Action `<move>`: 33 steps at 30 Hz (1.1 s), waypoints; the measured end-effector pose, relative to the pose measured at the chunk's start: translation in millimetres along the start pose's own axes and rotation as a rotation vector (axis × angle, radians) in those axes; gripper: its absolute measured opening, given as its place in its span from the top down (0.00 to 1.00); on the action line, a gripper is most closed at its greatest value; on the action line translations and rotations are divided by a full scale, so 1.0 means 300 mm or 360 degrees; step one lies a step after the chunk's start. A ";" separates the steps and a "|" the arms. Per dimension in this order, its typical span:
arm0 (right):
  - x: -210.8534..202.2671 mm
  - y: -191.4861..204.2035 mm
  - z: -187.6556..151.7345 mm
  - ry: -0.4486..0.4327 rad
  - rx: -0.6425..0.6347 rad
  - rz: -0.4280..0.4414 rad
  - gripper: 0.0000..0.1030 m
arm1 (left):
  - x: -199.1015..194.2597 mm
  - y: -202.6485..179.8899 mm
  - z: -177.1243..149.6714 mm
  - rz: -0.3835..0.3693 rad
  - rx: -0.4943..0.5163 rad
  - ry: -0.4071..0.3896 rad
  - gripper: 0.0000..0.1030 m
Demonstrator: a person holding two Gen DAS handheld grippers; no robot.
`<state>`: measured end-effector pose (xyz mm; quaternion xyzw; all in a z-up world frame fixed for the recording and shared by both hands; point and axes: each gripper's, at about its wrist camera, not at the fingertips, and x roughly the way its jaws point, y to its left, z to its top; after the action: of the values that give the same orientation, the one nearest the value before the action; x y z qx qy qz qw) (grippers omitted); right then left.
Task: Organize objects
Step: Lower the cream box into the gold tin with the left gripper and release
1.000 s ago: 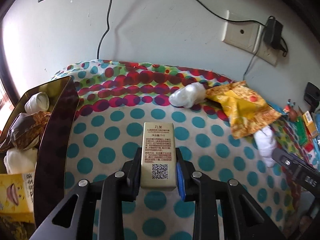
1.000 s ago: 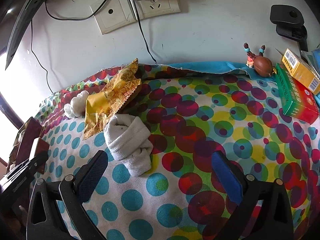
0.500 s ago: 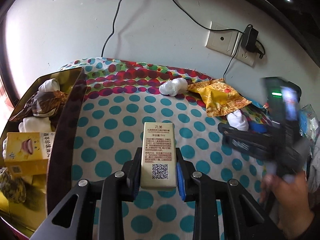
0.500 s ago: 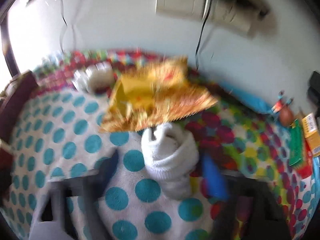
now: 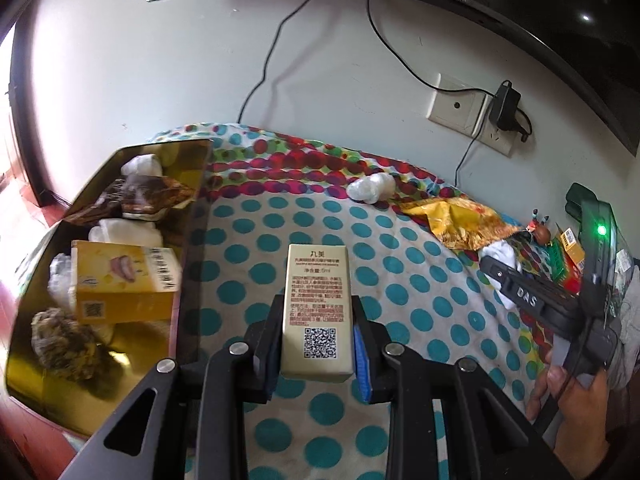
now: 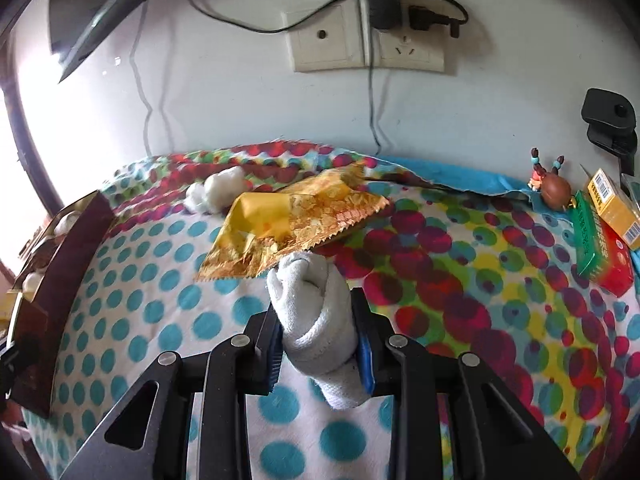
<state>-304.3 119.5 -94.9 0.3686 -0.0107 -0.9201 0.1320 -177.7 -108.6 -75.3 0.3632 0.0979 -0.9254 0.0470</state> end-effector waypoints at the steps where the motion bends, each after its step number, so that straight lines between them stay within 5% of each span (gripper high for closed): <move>1: -0.011 0.005 -0.013 -0.0007 -0.0012 0.0014 0.73 | -0.010 0.007 -0.003 0.0009 0.0004 0.0000 0.71; 15: -0.194 0.160 -0.254 0.0119 -0.0071 0.0384 0.73 | -0.163 0.083 -0.066 0.0062 -0.0029 -0.0063 0.71; 20: -0.191 0.282 -0.310 0.0358 -0.0112 0.0797 0.73 | -0.208 0.112 -0.065 0.0074 -0.0059 -0.0091 0.71; 23: -0.259 0.217 -0.218 0.0078 0.0022 0.0689 0.73 | -0.241 0.137 -0.053 0.0086 -0.0068 -0.0122 0.71; 24: -0.241 0.130 -0.158 0.0049 0.0214 0.0627 0.73 | -0.249 0.144 -0.050 0.0089 -0.0071 -0.0128 0.71; 26: -0.223 0.044 -0.093 0.0030 0.0291 0.0465 0.73 | -0.263 0.151 -0.046 0.0091 -0.0069 -0.0135 0.71; 30: -0.314 0.019 -0.055 -0.0097 0.0171 0.0306 0.73 | -0.286 0.149 -0.039 0.0086 -0.0040 -0.0176 0.71; 33: -0.323 0.217 -0.139 -0.0037 -0.0239 0.0375 0.73 | -0.282 0.149 -0.038 0.0077 -0.0050 -0.0188 0.71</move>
<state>-193.3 84.3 -52.3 0.3433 0.0134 -0.9006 0.2662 -101.2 -148.5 -32.3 0.3096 0.1007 -0.9421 0.0808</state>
